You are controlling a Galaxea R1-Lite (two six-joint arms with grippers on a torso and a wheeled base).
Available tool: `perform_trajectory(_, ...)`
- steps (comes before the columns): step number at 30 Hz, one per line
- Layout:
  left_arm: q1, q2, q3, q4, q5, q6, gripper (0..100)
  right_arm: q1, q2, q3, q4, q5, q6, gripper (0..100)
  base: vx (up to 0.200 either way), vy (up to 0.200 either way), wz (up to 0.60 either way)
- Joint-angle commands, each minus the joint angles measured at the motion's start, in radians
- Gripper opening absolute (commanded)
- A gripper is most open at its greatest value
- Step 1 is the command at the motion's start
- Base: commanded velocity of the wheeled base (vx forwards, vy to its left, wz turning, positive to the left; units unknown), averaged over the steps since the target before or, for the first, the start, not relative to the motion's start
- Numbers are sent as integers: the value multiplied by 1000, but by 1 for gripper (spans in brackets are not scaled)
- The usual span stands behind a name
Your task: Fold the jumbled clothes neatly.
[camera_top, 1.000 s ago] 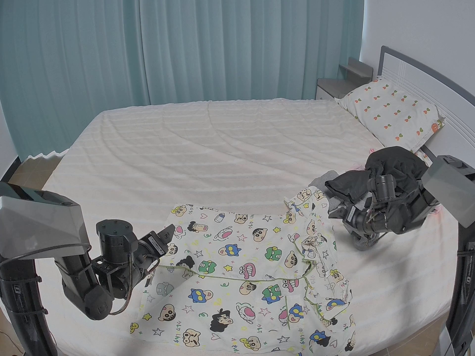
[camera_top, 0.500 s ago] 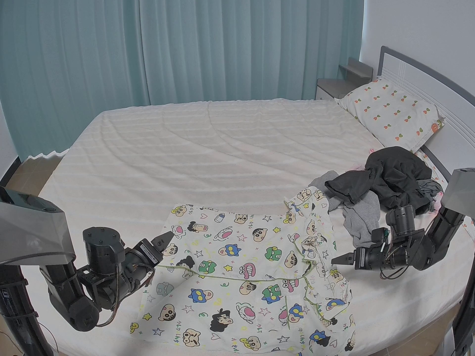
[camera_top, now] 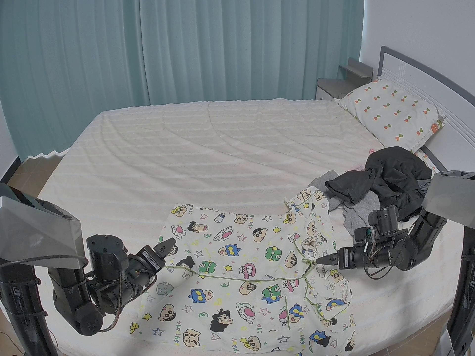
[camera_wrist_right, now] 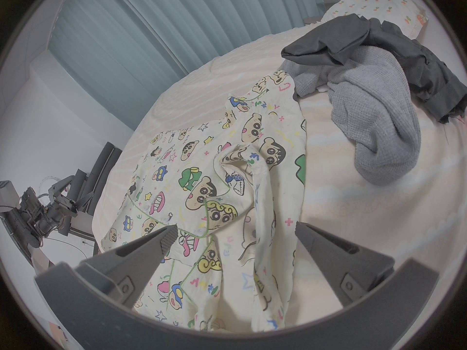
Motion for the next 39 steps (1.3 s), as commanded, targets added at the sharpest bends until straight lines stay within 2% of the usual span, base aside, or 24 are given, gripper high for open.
perform_trajectory(1,0,22,0,-8,-1,1,100,5,41,-23,3,1,-1,0,0,0,0)
perform_trajectory(3,0,32,0,-8,1,1,100,11,76,-52,4,-4,0,0,0,0,0)
perform_trajectory(7,2,39,0,-8,2,1,100,23,113,-85,7,-58,-1,0,0,0,0)
perform_trajectory(14,2,39,0,-8,2,1,100,11,84,-65,7,-68,0,0,0,0,0)
perform_trajectory(22,2,39,0,-8,4,1,100,-75,-53,31,12,-102,-6,0,0,0,0)
perform_trajectory(29,0,32,6,-8,7,1,100,-185,-45,52,10,-102,-53,0,0,0,0)
perform_trajectory(39,0,35,8,-17,7,1,100,-282,-35,60,12,-104,-69,0,0,0,0)
